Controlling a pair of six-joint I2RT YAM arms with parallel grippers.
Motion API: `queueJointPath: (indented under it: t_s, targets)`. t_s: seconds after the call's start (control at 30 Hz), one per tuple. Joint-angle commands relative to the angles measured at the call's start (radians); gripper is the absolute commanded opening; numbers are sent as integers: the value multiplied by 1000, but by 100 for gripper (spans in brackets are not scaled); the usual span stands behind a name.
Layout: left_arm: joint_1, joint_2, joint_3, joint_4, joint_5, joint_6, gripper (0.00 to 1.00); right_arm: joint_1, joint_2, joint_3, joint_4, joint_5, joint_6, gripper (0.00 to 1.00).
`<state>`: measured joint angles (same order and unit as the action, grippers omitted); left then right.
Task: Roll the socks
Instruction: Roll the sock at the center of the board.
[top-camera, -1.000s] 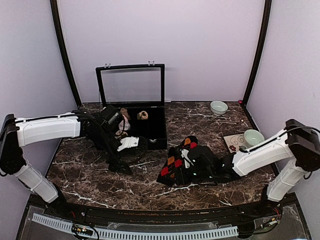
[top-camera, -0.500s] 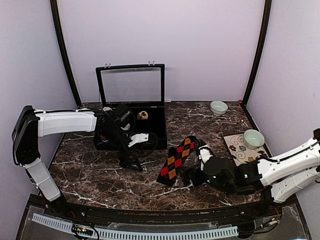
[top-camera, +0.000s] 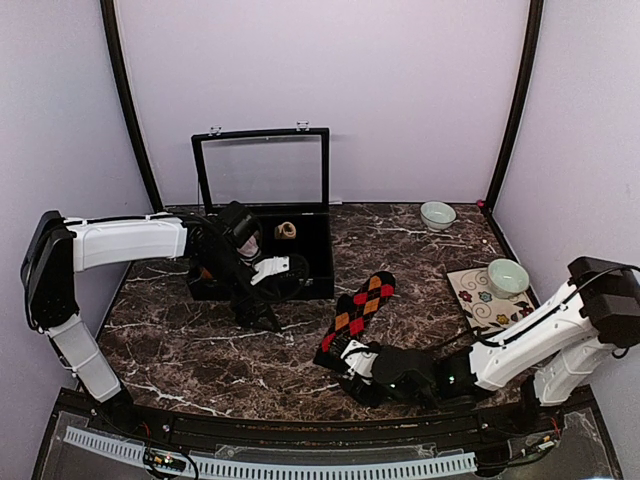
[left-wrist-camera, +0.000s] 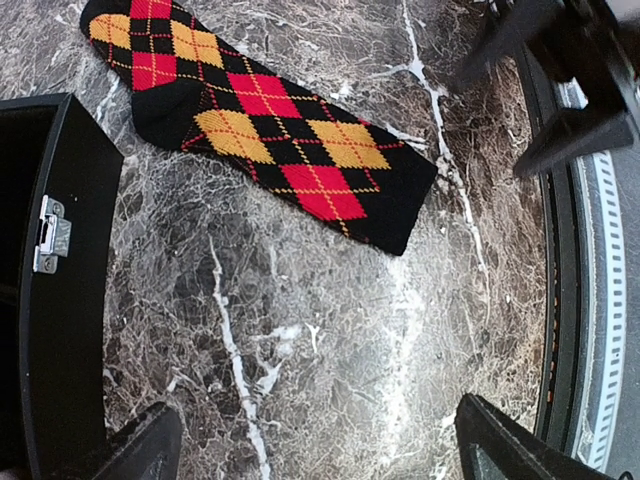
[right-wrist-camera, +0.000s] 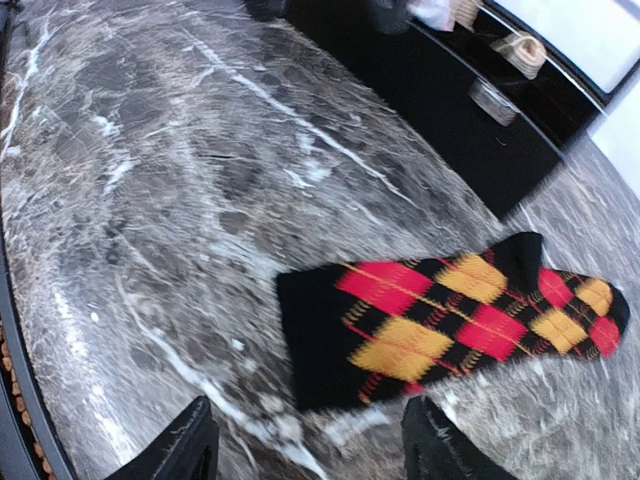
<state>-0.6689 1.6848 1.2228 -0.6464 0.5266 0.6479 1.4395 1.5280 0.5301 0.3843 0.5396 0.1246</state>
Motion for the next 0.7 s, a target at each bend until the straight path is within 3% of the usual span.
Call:
queueJointPath:
  t_s: [0.0, 0.33, 0.67]
  targets:
    - [11, -6, 15, -39, 10, -9, 98, -8, 102, 60, 124, -107, -153, 60]
    - [15, -37, -8, -59, 6, 22, 98, -105, 195, 82, 185, -250, -147, 48]
    - [19, -47, 14, -103, 16, 59, 96, -116, 242, 19, 199, -282, -50, 35]
